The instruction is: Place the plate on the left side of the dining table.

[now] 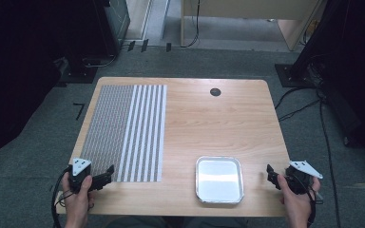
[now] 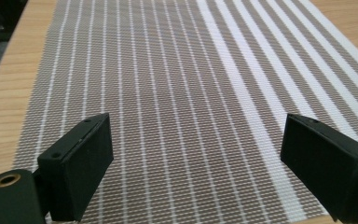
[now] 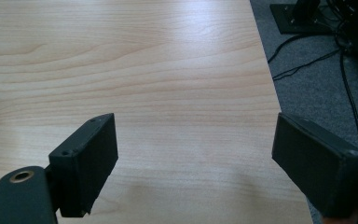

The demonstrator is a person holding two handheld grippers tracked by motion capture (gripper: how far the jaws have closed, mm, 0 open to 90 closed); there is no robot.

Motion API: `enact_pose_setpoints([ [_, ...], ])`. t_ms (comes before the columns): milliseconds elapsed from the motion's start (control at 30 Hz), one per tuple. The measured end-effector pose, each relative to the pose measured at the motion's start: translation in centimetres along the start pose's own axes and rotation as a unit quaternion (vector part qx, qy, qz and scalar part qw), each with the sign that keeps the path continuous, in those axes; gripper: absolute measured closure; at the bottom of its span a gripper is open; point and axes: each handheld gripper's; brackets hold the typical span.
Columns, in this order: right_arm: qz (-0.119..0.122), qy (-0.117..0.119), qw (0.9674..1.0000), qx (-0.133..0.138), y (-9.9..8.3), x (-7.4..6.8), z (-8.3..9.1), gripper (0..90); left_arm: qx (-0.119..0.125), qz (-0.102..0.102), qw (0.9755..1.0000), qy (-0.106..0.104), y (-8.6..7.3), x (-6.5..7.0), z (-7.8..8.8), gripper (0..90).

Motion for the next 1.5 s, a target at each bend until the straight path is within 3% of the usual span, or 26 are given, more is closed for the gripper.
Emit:
enact_pose_setpoints([
  [233,-0.003,0.007,0.9999,0.006,-0.2,-0.4,0.7,14.4,0.004,0.0,0.9999,-0.01,0.1,1.0,0.0,9.2],
  [600,0.028,0.026,0.9992,0.011,-0.4,-2.4,1.3,14.3,0.004,-0.011,0.9998,-0.013,0.4,3.2,-0.5,9.2],
  [800,0.038,0.035,0.9985,0.016,-0.3,-3.5,1.5,14.3,0.006,-0.018,0.9996,-0.02,0.6,4.9,-0.7,9.2],
  [1500,0.044,0.059,0.9971,0.02,-0.1,-5.3,2.1,14.3,-0.004,-0.055,0.9972,-0.051,1.1,10.5,-1.8,9.2],
])
Point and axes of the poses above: each handheld gripper's, and its own axes: z roughly backward along the jaws, y roughly out of its top, x roughly to its right, and after that the axes turned 10 degrees about -x, right-handed
